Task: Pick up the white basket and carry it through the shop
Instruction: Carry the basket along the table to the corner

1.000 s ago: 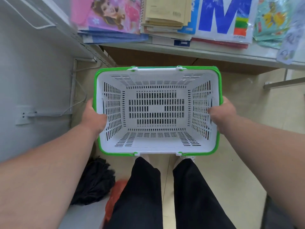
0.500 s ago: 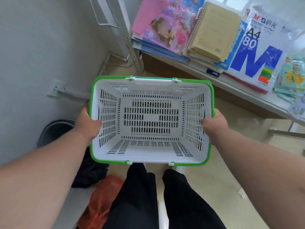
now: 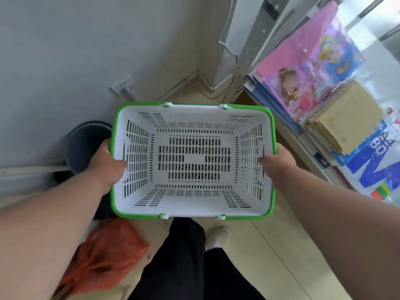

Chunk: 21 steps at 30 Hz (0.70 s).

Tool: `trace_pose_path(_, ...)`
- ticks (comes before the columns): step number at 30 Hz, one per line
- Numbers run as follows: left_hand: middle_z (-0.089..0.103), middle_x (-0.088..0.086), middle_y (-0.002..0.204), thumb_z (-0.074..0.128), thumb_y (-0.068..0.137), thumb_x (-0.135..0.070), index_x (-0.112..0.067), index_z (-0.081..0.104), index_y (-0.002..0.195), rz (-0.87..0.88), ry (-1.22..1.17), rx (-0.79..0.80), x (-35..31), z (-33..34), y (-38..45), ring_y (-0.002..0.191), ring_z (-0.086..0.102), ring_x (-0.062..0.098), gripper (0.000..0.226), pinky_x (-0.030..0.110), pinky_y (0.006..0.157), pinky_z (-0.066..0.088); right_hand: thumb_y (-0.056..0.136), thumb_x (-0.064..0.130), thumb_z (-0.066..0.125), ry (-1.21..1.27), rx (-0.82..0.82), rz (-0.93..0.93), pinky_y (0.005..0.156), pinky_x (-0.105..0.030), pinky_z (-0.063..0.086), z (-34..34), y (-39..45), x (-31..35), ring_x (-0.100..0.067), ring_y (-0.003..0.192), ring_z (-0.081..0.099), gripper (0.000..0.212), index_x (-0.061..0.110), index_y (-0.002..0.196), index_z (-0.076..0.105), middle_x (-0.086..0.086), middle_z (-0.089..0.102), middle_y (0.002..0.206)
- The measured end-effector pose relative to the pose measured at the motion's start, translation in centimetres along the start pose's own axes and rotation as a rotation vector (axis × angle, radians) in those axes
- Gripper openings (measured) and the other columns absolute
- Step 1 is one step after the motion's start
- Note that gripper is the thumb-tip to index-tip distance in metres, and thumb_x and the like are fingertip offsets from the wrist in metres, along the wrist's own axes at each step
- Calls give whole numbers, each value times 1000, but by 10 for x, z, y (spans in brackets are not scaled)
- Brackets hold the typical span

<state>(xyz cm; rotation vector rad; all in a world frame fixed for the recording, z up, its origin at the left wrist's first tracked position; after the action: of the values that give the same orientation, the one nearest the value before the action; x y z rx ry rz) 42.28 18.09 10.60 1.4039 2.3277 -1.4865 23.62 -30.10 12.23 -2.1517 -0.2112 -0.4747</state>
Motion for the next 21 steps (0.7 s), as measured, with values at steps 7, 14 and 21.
trace_pose_path(7,71,-7,111,72,87,4,-39,55,139,-66,-120,-91,37,-34,20,110,70,32,69,57,98,58,87,4,63,-162,36,-113,74,-39,60,41,14,89,-31,88,74,32,29,104,72,-4,77,98)
trace_pose_path(14,69,1,118,69,89,5,-32,53,143,-112,-248,-141,71,-37,43,113,67,33,68,54,97,57,93,4,63,-298,60,-212,81,-44,56,83,38,151,-30,91,69,28,31,101,67,-5,73,100)
trace_pose_path(21,69,-4,113,68,89,6,-28,51,148,-168,-348,-148,98,-11,61,111,68,29,70,42,87,55,93,8,64,-411,69,-227,87,-48,60,117,85,170,-34,97,71,33,30,116,70,-4,75,105)
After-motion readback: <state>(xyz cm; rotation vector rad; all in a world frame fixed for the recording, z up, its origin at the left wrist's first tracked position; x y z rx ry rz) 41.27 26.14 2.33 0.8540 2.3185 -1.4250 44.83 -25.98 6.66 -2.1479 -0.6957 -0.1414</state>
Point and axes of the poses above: each hand's wrist, its own y-axis towards the middle knuckle, its own z-axis out of the palm, x = y × z, the point moved 10 cm from there along y, towards the middle knuckle
